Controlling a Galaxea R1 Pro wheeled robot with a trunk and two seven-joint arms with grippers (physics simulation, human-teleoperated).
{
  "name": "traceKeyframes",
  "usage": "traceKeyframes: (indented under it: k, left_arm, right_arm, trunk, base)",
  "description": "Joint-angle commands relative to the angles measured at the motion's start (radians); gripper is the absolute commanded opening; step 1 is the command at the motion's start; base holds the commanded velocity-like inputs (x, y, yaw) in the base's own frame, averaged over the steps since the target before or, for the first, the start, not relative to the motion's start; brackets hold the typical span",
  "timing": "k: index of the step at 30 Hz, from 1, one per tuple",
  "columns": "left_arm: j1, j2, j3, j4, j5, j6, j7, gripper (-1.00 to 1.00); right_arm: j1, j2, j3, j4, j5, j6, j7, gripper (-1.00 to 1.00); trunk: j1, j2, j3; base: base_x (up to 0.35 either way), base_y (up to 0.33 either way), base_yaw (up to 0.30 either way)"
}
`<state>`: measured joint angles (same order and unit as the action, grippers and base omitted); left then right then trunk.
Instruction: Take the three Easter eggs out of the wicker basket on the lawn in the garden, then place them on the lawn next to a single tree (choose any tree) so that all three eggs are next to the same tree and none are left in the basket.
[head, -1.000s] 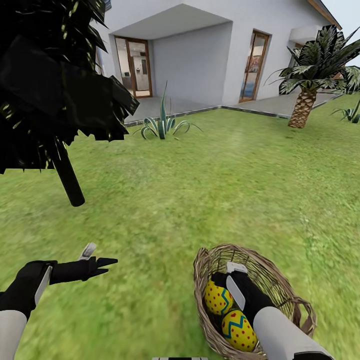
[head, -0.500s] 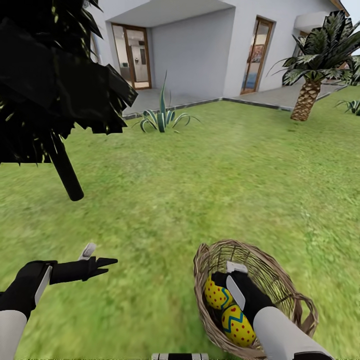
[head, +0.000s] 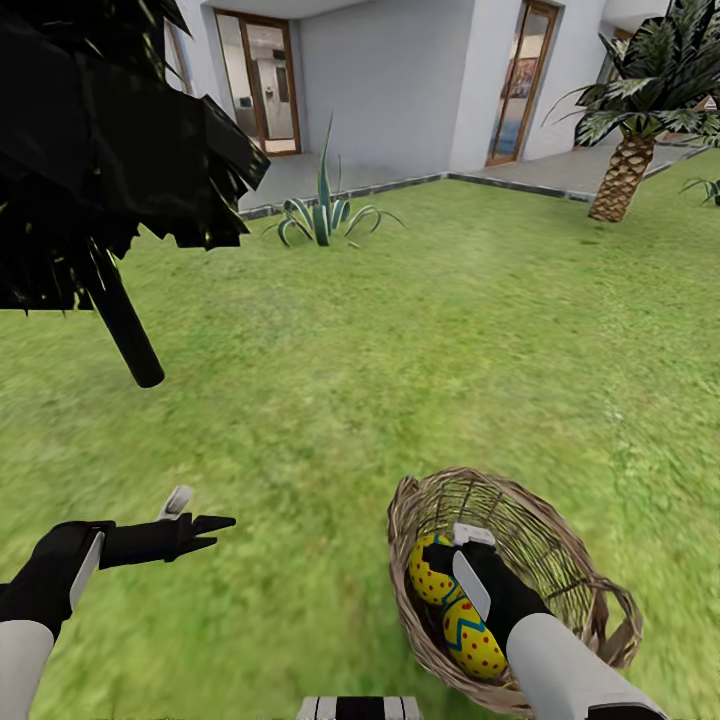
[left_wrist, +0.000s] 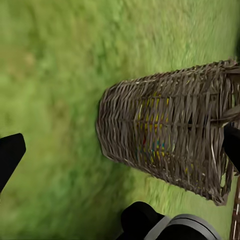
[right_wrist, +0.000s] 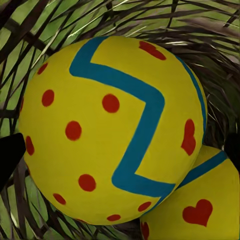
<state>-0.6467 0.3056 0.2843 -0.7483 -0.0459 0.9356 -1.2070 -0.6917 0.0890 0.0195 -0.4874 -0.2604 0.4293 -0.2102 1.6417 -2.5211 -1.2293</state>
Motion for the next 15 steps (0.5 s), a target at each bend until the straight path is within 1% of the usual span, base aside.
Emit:
traceKeyframes:
  k: [1,12,15]
  left_arm:
    - [-0.001,0.000,0.003,0.000,-0.005,0.009,-0.006,1.00]
    - [-0.001,0.001,0.005,0.000,-0.005,0.009,-0.008,1.00]
    - [-0.001,0.001,0.007,0.000,-0.005,0.009,-0.008,1.00]
  right_arm:
    - [0.000,0.000,0.002,-0.002,-0.009,0.004,-0.008,1.00]
    - [0.000,0.000,0.003,-0.002,-0.010,0.003,-0.008,1.00]
    - [0.000,0.000,0.004,-0.002,-0.009,0.003,-0.008,1.00]
  trunk:
    - [0.000,0.000,-0.001]
    - [0.000,0.000,-0.001]
    - [0.000,0.000,-0.001]
  base:
    - [0.000,0.000,0.000]
    - [0.000,0.000,0.000]
    - [0.065,0.000,0.000]
